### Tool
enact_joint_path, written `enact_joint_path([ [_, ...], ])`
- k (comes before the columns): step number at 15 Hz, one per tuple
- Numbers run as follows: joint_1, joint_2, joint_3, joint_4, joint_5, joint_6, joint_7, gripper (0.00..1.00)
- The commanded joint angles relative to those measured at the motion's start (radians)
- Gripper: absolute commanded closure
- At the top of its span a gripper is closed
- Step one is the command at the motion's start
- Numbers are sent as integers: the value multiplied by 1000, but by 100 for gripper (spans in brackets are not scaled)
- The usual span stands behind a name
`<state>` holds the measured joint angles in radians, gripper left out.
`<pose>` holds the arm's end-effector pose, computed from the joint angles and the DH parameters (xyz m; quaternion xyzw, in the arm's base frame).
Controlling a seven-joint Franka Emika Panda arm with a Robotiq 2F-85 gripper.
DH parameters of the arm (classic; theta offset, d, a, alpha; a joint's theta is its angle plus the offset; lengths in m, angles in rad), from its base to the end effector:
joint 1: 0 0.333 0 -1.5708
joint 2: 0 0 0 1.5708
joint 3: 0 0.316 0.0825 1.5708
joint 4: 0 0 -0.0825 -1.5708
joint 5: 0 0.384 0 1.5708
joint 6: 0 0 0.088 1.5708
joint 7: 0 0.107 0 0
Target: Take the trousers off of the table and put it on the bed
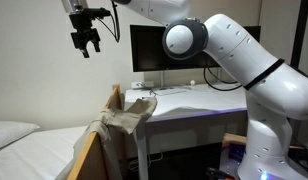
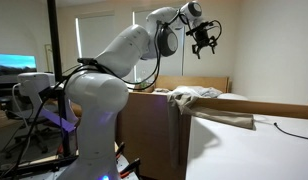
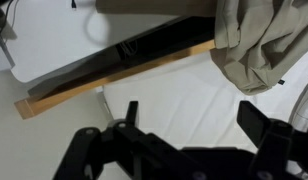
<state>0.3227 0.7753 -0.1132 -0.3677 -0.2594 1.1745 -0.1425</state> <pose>0.6663 0.1541 0.6391 0.9776 0.1379 0.0270 0.1564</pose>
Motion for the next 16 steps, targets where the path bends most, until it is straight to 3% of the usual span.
enact_joint_path([
  [1,-9,-29,35,-19,51,-65,153,0],
  [16,-11,-52,117,-15,274,-215,745,0],
])
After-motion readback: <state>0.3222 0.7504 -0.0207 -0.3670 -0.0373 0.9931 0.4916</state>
